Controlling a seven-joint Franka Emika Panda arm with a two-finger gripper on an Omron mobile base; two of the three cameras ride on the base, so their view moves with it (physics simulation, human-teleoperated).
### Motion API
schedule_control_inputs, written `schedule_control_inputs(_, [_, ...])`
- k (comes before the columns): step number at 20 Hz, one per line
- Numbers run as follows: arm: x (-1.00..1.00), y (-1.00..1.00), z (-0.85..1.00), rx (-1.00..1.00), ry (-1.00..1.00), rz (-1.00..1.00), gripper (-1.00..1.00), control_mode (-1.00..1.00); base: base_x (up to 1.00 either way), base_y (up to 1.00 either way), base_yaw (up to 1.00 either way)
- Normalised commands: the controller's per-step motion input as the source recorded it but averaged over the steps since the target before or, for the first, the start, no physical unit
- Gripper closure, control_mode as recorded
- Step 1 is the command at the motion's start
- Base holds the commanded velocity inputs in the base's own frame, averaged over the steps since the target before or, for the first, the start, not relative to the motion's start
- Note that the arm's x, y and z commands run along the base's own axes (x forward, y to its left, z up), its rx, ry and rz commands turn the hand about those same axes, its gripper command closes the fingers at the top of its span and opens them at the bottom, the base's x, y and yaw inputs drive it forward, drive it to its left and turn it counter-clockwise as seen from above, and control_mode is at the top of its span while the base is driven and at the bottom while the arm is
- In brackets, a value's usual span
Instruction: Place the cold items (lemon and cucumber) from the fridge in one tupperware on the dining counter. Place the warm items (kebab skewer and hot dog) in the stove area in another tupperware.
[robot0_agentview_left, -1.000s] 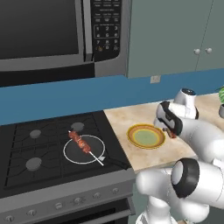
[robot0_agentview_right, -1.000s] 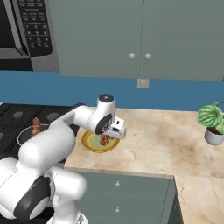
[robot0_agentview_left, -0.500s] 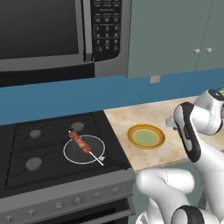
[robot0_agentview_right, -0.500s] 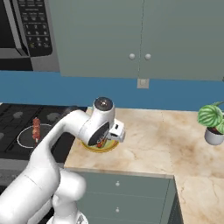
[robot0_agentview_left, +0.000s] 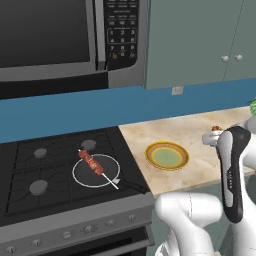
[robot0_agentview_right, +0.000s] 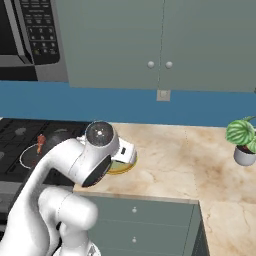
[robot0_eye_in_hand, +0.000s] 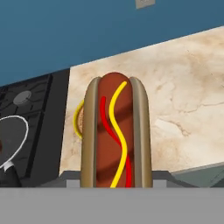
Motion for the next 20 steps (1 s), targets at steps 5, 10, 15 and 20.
schedule_control_inputs(5, [-0.60, 0.33, 0.68, 0.00, -0.09, 0.00, 1.00, -1.00, 0.00, 0.00, 0.00])
schedule_control_inputs(10, [-0.50, 0.56, 0.64, -0.06, 0.00, 0.00, 1.00, -1.00, 0.00, 0.00, 0.00])
schedule_control_inputs(15, [-0.45, 0.63, 0.57, -0.08, 0.00, 0.00, 1.00, -1.00, 0.00, 0.00, 0.00])
schedule_control_inputs(20, [-0.48, 0.60, 0.16, -0.11, 0.00, 0.00, 1.00, -1.00, 0.00, 0.00, 0.00])
